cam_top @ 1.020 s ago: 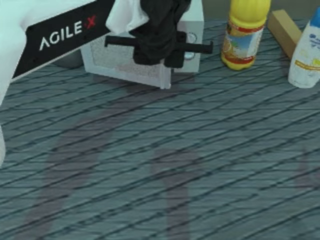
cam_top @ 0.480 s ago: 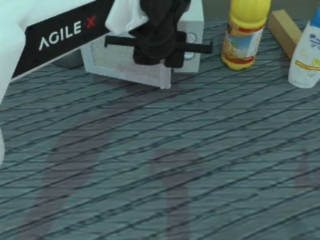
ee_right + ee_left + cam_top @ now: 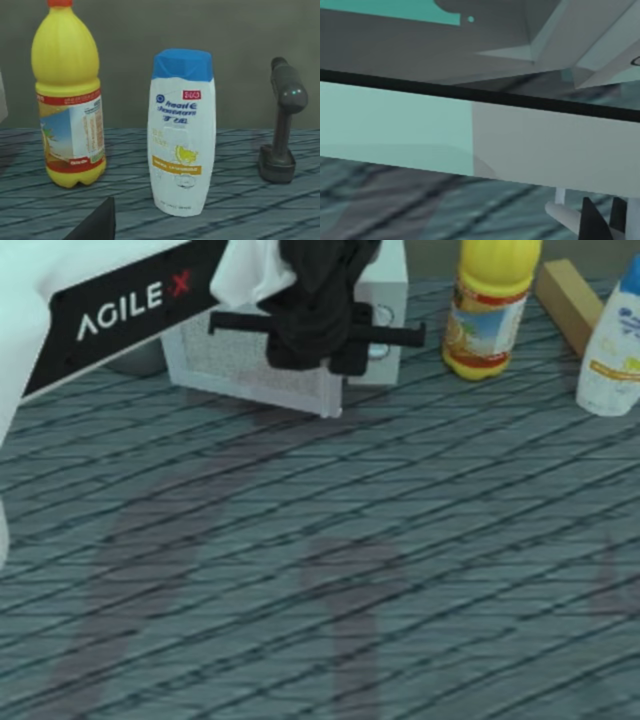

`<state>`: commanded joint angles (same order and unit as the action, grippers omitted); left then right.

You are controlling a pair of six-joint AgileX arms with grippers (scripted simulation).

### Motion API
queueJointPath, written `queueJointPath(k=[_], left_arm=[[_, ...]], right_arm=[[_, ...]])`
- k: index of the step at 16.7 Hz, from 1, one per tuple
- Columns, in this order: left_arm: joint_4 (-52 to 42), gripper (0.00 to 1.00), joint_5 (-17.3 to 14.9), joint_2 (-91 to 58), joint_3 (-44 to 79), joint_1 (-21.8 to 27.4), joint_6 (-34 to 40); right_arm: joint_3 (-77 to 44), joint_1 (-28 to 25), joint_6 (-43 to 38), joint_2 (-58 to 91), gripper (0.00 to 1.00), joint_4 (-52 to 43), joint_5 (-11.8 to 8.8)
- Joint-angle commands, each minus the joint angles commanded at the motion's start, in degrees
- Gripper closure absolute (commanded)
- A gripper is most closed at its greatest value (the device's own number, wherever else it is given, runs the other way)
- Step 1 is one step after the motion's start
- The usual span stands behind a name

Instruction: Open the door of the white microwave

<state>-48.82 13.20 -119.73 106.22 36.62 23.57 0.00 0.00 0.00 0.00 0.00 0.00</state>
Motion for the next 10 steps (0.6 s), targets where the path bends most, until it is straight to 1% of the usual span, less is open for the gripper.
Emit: queueJointPath(k=[7, 10], left_arm=[[0.1, 1.0, -0.4, -0.1, -0.3, 0.4, 0.1], [1.7, 1.0, -1.5, 2.1, -3.4, -0.1, -2.4]], right_arm=[[0.0, 0.0, 0.0, 0.0, 0.0, 0.0, 0.0], [0.0, 0.0, 0.0, 0.0, 0.0, 0.0, 0.0]])
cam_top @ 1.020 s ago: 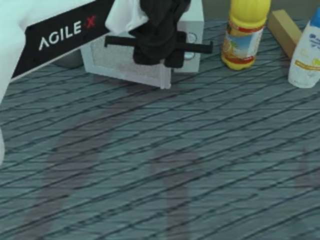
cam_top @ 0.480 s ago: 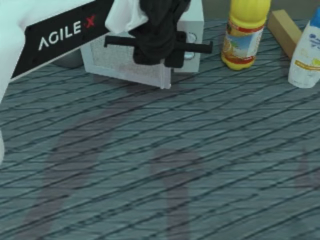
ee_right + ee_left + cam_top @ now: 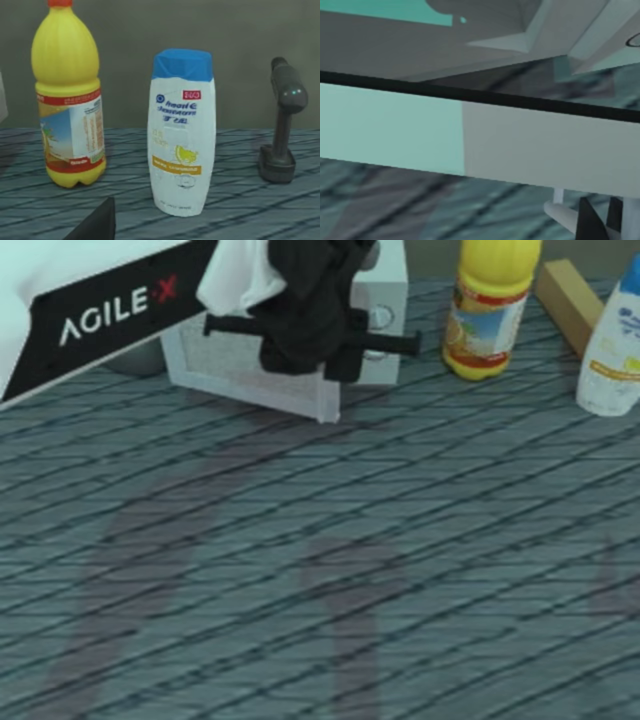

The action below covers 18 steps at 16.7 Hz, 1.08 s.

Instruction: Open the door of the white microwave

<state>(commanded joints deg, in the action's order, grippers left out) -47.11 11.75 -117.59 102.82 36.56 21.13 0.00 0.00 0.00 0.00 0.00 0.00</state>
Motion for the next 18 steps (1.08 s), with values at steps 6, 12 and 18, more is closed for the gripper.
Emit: queueJointPath(k=[6, 12, 18], left_arm=[[1.9, 1.0, -1.4, 2.8, -4.0, -0.7, -3.0], [1.9, 1.0, -1.4, 2.8, -4.0, -0.7, -3.0], [1.9, 1.0, -1.4, 2.8, -4.0, -0.7, -3.0]], right_arm=[[0.0, 0.0, 0.0, 0.0, 0.0, 0.0, 0.0], [0.0, 0.0, 0.0, 0.0, 0.0, 0.0, 0.0], [0.0, 0.0, 0.0, 0.0, 0.0, 0.0, 0.0]])
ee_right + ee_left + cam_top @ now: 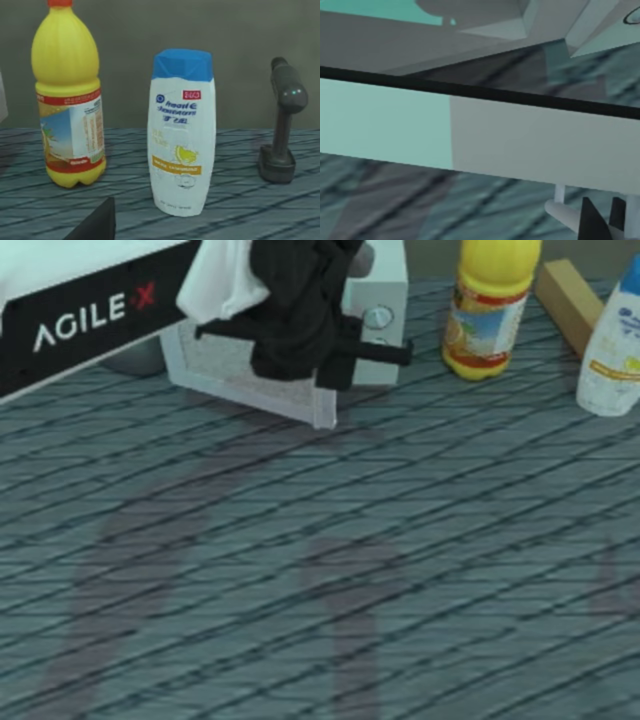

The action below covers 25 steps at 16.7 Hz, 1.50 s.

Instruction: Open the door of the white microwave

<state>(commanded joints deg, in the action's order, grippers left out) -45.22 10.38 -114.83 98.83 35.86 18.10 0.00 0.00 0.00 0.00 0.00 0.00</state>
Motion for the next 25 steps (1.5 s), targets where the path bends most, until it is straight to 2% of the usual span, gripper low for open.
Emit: queueJointPath(k=[10, 18, 25], left_arm=[[0.0, 1.0, 0.0, 0.0, 0.0, 0.0, 0.0], [2.7, 1.0, -3.0, 4.3, -6.2, -1.0, -5.5], [2.8, 1.0, -3.1, 4.5, -6.4, -1.1, -5.7]], right_arm=[[0.0, 0.0, 0.0, 0.0, 0.0, 0.0, 0.0], [0.0, 0.0, 0.0, 0.0, 0.0, 0.0, 0.0], [0.0, 0.0, 0.0, 0.0, 0.0, 0.0, 0.0]])
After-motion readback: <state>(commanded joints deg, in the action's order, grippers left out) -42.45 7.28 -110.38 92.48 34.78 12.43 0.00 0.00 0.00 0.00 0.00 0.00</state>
